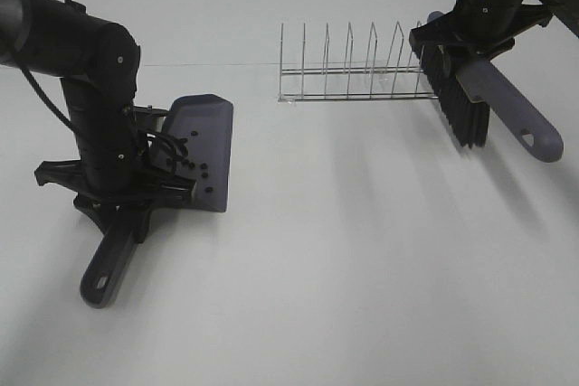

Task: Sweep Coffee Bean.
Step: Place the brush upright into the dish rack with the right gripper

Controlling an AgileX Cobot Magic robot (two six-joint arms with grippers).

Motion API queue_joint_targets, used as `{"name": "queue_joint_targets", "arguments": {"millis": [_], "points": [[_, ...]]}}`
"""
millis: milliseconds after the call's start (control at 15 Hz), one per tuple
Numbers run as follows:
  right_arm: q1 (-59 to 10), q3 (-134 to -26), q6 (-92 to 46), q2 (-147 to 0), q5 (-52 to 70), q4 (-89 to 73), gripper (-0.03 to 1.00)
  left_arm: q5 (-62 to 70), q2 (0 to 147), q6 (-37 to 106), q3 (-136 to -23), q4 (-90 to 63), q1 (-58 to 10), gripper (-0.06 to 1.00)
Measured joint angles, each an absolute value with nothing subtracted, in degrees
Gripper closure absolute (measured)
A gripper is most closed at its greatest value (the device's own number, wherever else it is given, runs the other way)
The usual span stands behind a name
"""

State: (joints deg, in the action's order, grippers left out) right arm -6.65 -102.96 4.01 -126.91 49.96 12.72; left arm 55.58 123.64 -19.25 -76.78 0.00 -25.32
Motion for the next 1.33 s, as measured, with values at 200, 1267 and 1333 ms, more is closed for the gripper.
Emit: {"name": "queue_joint_targets", "arguments": {"millis": [200,1267,1333], "points": [[-5.9,-103.0,4.1,-126.9,47.7,12.5,0.69,55.6,123.6,-19.3,-76.8,0.0,-25.3,0.62],[-5.3,-116.0,6.4,-135.4,52.8,11.3,0.65,55.6,123.6,-19.3,-76.8,-0.4,-25.3,0.62],[-5.3,-116.4,6.9,-135.4,52.8,11.1,0.51,55.7,123.6,-19.3,-76.8,-0.4,-25.3,0.62]]}}
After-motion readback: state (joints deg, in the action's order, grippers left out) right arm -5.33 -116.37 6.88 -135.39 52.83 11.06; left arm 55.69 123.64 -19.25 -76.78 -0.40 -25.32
